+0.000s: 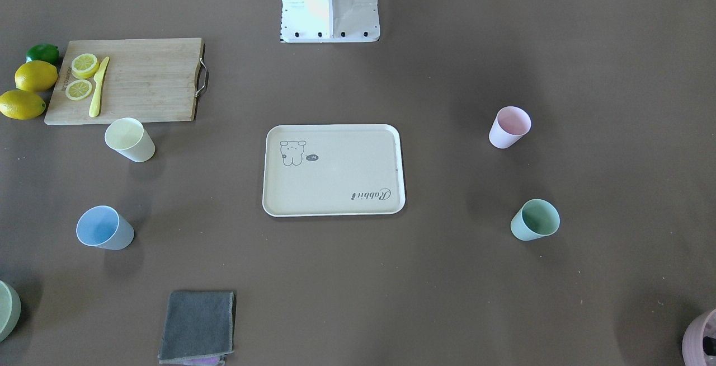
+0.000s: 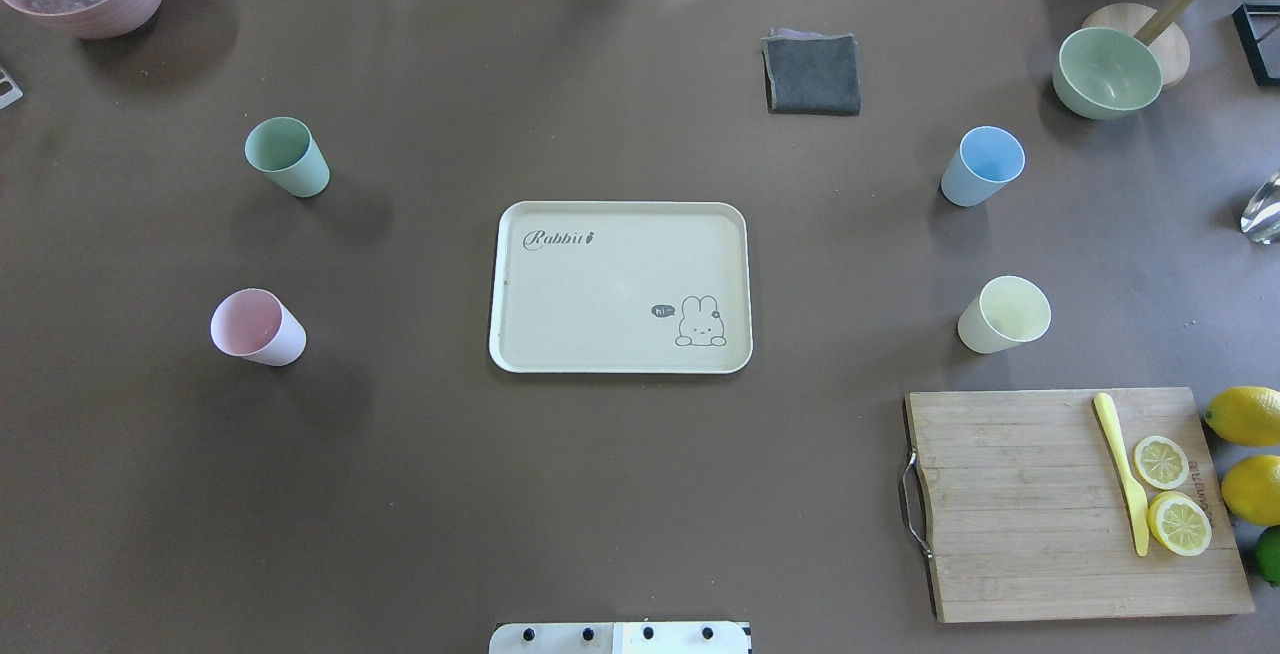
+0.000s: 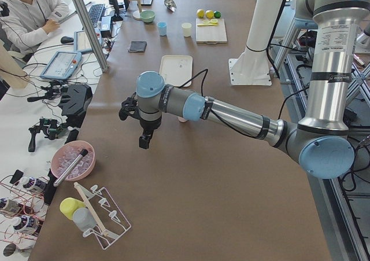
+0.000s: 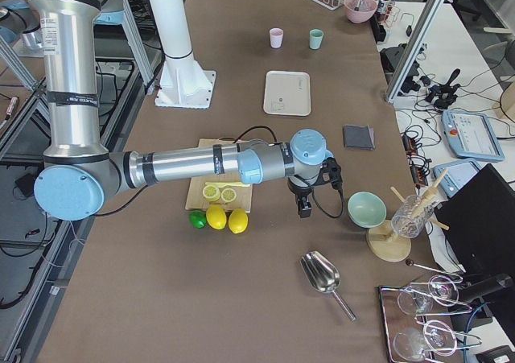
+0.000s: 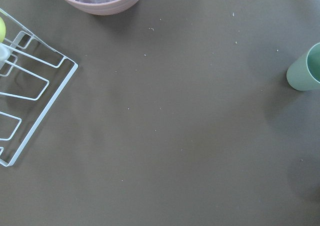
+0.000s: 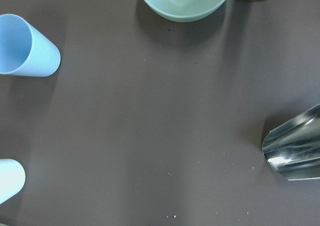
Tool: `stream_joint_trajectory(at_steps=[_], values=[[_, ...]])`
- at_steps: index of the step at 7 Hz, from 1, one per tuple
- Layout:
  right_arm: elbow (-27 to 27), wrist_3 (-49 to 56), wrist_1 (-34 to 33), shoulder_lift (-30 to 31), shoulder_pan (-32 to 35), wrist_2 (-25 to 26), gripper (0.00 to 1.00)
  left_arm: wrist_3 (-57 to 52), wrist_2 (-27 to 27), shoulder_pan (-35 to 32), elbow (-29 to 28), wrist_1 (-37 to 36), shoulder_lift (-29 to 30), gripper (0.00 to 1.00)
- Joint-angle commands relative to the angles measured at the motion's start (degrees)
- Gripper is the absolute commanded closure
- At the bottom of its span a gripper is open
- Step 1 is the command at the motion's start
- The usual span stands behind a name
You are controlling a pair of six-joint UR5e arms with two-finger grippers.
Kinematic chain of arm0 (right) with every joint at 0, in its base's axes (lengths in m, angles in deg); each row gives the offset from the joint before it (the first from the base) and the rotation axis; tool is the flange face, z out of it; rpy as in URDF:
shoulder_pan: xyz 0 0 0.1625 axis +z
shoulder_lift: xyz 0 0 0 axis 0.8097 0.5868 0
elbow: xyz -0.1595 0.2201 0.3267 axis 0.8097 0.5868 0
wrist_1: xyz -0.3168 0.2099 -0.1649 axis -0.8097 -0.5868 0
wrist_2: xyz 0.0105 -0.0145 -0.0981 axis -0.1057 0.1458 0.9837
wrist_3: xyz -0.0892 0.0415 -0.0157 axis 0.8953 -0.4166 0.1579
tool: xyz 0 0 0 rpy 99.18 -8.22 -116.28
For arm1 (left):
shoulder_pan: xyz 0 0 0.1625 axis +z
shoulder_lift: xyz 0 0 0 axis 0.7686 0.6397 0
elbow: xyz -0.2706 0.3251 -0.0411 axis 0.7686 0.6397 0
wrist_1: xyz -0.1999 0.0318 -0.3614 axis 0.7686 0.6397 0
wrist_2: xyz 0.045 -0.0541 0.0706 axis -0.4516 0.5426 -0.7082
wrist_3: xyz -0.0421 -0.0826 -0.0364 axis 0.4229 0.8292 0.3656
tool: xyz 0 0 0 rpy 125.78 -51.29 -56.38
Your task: Place all cups on tray
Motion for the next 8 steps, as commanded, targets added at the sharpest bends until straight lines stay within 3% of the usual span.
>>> stream_joint_trajectory(at_steps=[1,7,8], values=[[-0.1,0.0,0.4,0.5,0.0,-0.2,0.0,0.3,0.2,0.0,0.1,0.0,-0.7,0.02],[-0.4,-0.6,4.2,0.7,-3.2,-0.6,0.0,0.6,0.3,0.7,0.3,-0.1,-0.7,0.02],[-0.9,-1.4,4.3,0.1,-4.5,-0.7,0.0,5.9,0.4,3.0,2.0,0.2,-1.0,0.02]])
